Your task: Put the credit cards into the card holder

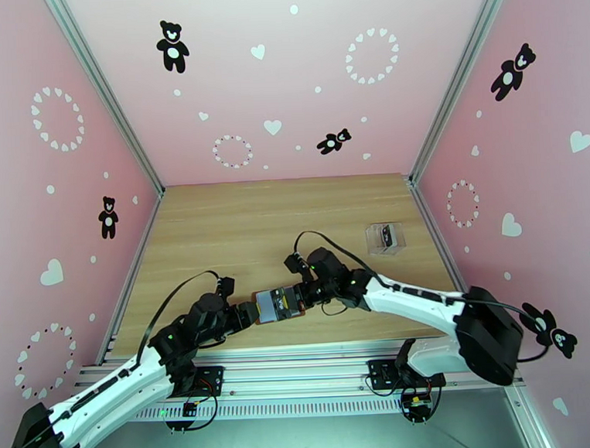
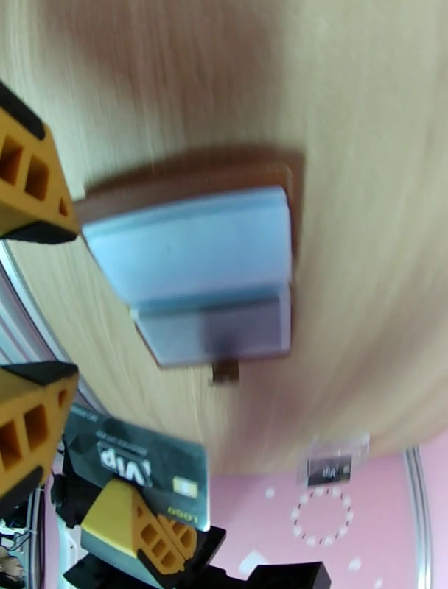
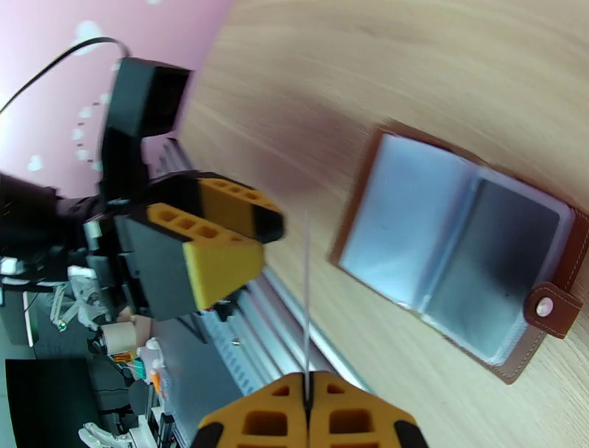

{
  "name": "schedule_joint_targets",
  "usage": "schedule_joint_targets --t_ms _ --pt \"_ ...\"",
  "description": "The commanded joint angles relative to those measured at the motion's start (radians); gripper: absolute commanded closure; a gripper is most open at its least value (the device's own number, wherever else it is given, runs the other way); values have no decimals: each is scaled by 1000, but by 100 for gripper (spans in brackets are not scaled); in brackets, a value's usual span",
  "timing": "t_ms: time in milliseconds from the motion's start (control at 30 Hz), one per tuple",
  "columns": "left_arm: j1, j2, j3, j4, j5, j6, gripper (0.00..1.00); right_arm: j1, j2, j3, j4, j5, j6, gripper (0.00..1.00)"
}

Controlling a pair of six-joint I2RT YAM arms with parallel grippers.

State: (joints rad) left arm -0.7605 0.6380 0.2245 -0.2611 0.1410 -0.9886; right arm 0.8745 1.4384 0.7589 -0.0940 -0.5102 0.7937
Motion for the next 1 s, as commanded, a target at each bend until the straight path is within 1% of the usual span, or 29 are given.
schedule_joint_targets --t_ms 0,67,133,233,400,600,767,867,967 --pt "7 60 2 16 -40 21 58 -12 68 48 8 51 5 100" --pt "9 119 7 58 -32 27 62 -22 108 64 19 42 14 100" --pt "9 190 22 103 -15 38 71 -39 143 83 15 44 16 100" --pt "12 290 51 153 -3 56 74 -66 200 100 43 10 36 100" --pt "21 399 103 158 -26 82 75 -71 253 115 58 -4 50 100" --pt "24 445 106 160 -35 84 79 -74 266 100 78 -20 61 100" --pt "23 442 95 159 -35 80 80 -80 255 61 101 -8 94 100" --pt "23 415 96 131 -38 84 81 -84 237 40 122 -2 115 100" --pt "23 363 132 40 -49 133 81 -86 231 36 120 5 119 100"
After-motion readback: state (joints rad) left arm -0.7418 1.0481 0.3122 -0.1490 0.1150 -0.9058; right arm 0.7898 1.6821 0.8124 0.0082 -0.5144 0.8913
